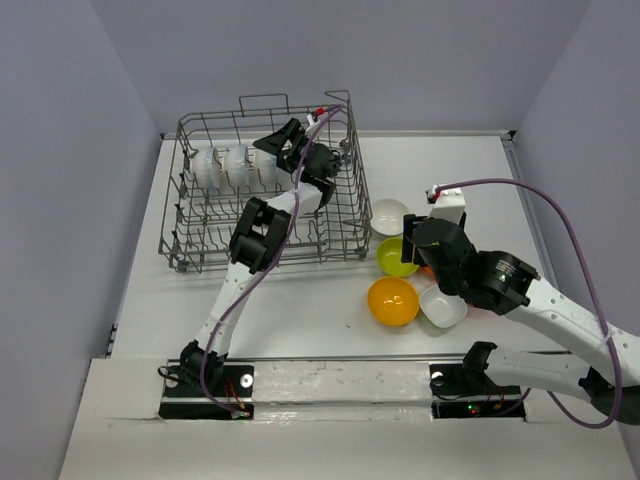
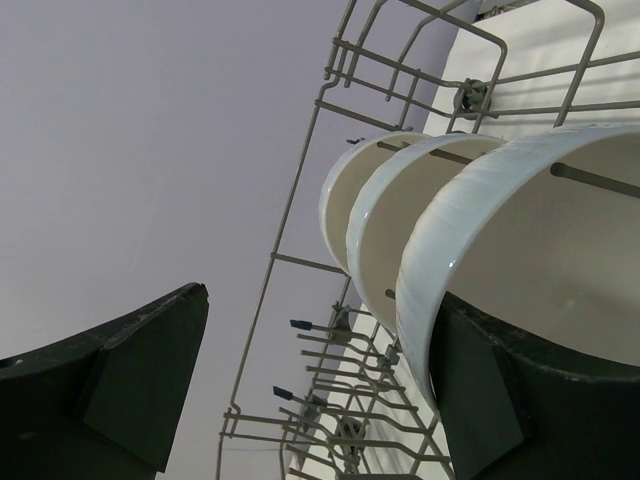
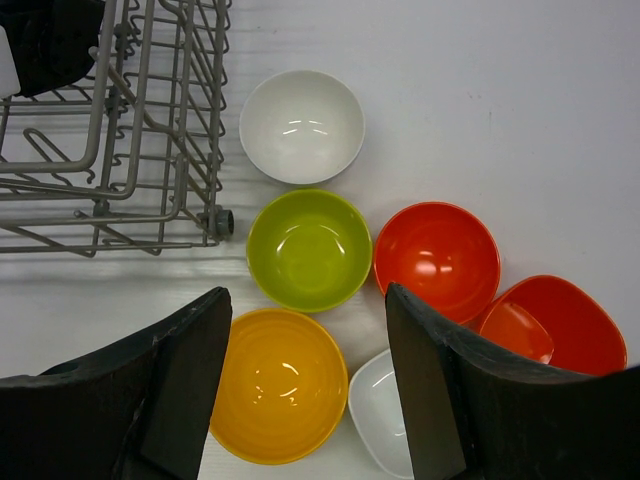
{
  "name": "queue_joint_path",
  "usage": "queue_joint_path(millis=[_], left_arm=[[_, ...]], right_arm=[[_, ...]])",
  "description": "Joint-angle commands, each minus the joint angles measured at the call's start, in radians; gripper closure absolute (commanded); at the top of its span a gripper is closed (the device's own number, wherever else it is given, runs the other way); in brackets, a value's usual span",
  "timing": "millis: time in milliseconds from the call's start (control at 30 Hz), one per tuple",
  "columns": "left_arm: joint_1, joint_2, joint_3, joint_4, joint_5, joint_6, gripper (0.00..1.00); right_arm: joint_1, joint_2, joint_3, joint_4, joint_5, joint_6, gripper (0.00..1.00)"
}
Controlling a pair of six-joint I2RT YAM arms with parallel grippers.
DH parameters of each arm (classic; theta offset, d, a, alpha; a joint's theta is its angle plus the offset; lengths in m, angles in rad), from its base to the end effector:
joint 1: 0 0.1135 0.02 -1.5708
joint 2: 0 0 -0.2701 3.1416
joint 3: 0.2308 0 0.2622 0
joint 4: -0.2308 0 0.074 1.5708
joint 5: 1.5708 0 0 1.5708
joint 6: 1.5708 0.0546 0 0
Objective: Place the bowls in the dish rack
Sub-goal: Insert the bowl into the dish rack.
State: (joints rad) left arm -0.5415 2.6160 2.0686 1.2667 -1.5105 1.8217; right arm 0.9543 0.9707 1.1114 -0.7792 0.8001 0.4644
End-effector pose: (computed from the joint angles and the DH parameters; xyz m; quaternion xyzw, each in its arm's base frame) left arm 0.5088 -0.2424 0.2183 0.0413 0.6917 0.6231 0.3627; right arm 0.1486 0.1420 0.3648 -0.0297 0.8407 0.0056 0.5407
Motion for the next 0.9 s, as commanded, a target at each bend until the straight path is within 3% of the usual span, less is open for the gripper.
queue_joint_path(millis=[0, 867], left_arm=[[0.006, -0.108, -0.018, 0.151, -0.079, 0.004, 0.01], [0.006, -0.119, -0.074, 0.148, -0.076, -0.009, 0.01]], right_arm=[[-0.003, 0.000, 0.036, 0.001, 0.001, 0.002, 0.32], [-0.003, -0.001, 0.038, -0.009, 0.001, 0.013, 0.32]])
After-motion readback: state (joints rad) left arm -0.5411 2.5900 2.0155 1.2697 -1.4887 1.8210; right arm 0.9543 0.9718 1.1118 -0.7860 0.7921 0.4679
